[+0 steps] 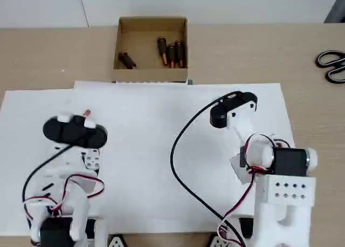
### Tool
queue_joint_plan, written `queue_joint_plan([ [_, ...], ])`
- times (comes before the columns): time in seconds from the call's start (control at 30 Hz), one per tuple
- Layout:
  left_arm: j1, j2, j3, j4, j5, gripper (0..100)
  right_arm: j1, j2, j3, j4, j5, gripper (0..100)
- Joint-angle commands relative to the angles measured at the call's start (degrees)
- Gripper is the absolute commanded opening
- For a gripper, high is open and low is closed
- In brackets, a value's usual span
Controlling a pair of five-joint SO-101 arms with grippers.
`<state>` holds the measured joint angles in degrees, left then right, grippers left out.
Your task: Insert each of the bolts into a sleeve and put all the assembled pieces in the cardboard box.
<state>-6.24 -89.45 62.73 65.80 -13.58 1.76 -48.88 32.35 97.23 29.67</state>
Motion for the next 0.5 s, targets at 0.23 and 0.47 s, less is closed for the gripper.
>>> queue_joint_plan([
  [0.23,-6.24,41.23,-35.21,8.79,-0.18,1,10.86,-1.63,-0.18,0.75,-0.53,0.3],
  [0.47,-9.76,64.88,-51.56,21.19,-7.30,1,14.90,-1.63,-0.18,0.75,-0.53,0.3],
])
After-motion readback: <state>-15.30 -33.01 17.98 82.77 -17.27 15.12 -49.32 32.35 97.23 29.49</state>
